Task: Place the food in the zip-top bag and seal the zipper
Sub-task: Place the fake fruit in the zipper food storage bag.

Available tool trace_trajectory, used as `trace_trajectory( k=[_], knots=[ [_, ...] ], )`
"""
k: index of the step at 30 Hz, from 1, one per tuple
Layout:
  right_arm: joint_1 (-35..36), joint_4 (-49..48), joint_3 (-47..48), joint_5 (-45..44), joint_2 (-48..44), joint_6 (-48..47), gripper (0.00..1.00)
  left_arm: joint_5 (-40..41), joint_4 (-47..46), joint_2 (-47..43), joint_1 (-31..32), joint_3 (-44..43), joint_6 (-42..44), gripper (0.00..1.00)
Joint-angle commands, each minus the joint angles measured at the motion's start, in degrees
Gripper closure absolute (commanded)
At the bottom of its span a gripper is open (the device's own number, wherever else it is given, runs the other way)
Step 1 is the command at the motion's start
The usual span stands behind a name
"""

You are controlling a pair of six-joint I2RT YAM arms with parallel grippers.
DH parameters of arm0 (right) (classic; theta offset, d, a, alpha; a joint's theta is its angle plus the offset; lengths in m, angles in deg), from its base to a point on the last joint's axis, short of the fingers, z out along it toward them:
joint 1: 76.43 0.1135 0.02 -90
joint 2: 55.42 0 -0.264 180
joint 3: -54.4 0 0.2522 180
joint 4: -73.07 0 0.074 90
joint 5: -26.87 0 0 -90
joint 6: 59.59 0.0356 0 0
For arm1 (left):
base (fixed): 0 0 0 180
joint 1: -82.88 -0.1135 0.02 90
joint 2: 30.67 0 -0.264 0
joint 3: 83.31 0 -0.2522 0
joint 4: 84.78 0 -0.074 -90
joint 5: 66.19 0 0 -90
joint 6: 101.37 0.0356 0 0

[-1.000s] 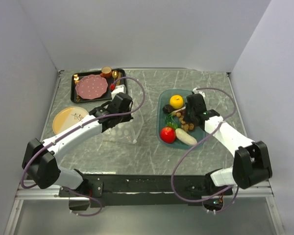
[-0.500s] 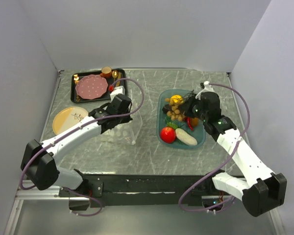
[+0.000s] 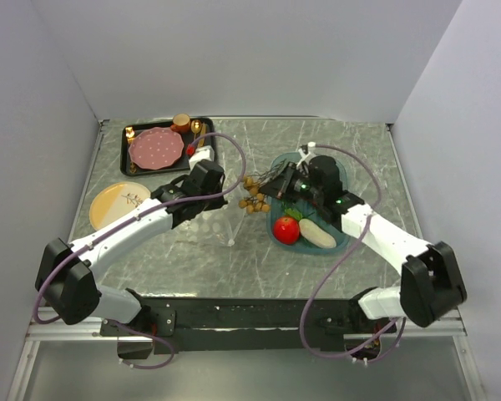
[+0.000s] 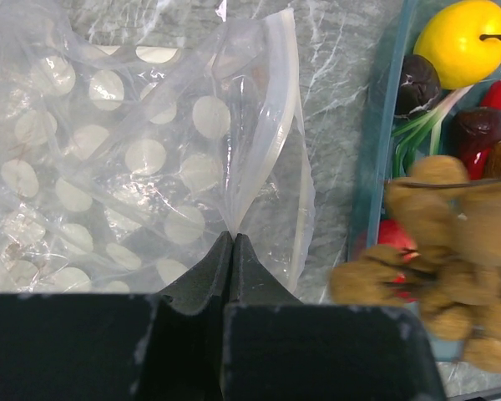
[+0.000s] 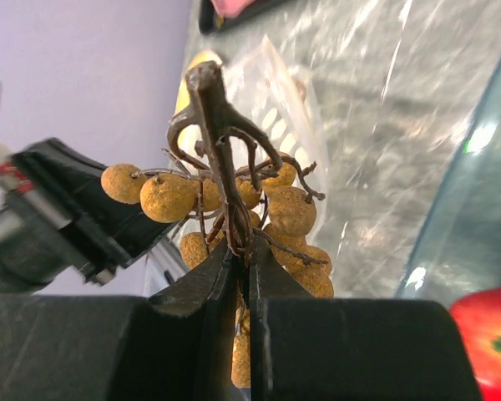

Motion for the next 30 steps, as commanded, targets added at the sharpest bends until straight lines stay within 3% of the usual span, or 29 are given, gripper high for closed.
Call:
trace_trajectory(
  k=[1, 11, 20, 30],
  knots=[
    [2.06, -8.99, 2.63, 3.09, 3.46, 2.66, 1.0, -0.72, -1.3, -1.97, 0.47, -2.1, 0.35, 0.99],
    [4.17, -15.88, 4.46, 5.21, 12.16, 7.57, 1.0, -1.16, -2.0, -2.58, 0.82, -2.46, 0.35, 0.99],
    [6.28, -2.88, 8.78, 0.38, 16.56, 0.91, 1.0, 1.29, -1.73, -3.11, 1.17, -3.86, 0.09, 0.99],
    [8.39, 8.27, 8.51, -10.69, 13.48, -4.37, 1.0, 6.3, 1.33, -2.49, 1.08, -5.8, -0.71, 0.99]
  ],
)
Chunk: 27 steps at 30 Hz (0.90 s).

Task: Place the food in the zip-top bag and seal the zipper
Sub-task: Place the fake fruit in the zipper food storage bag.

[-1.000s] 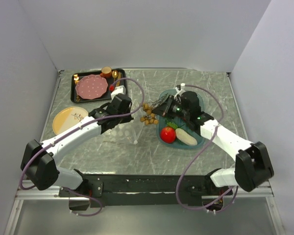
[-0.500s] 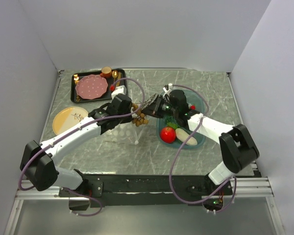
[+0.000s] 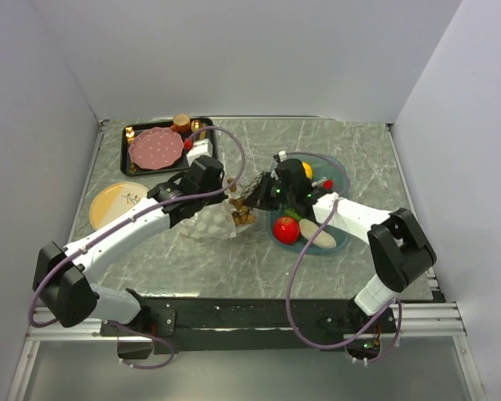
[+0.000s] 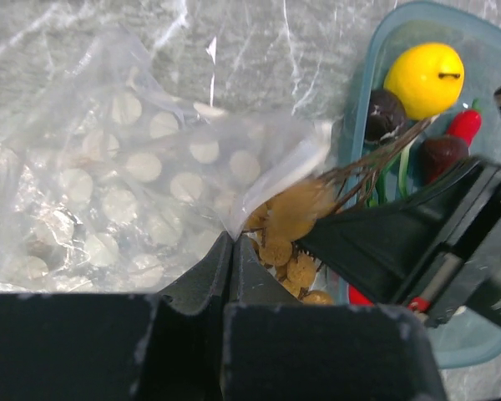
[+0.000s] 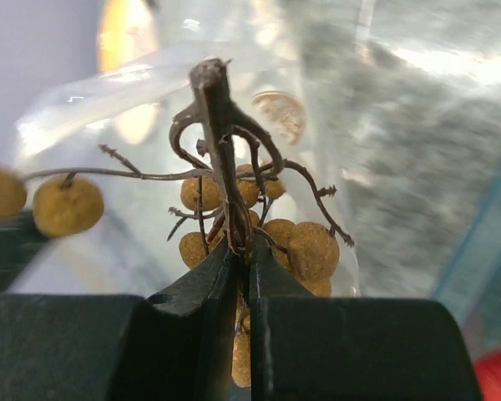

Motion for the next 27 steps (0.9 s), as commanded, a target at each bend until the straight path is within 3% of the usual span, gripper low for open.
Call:
trace_trajectory(
  k=[1, 7, 13, 19, 23, 27],
  knots=[
    [1.11, 6.32, 1.91, -7.15, -3.19, -3.21, 1.0, 4.19, 1.51, -1.29, 0.21, -3.54, -0.6, 0.99],
    [1.2, 3.51, 0.25, -4.36, -3.63, -3.38, 1.0, 4.45, 1.52, -2.52, 0.3, -2.58, -1.04, 0.99],
    [5.59, 6.5, 5.86, -4.37, -2.41, -9.79, 1.0, 1.65, 0.38, -0.24, 0.3, -3.8, -0.59, 0.99],
    [8.84, 4.92, 5.6, -7.06, -3.1, -10.94, 1.0, 1.11, 0.29, 1.52, 0.3, -5.74, -1.13, 0.99],
    [9.19, 3.51, 5.6, -4.35, -1.01, -9.8, 0.99, 0.77, -0.14, 1.52, 0.38, -5.75, -2.0, 0.99],
    [9.9, -5.69, 2.71, -8.21, -1.52, -5.6, 0.98, -1.25, -1.04, 1.61, 0.38, -5.48, -2.53, 0.99]
  ],
)
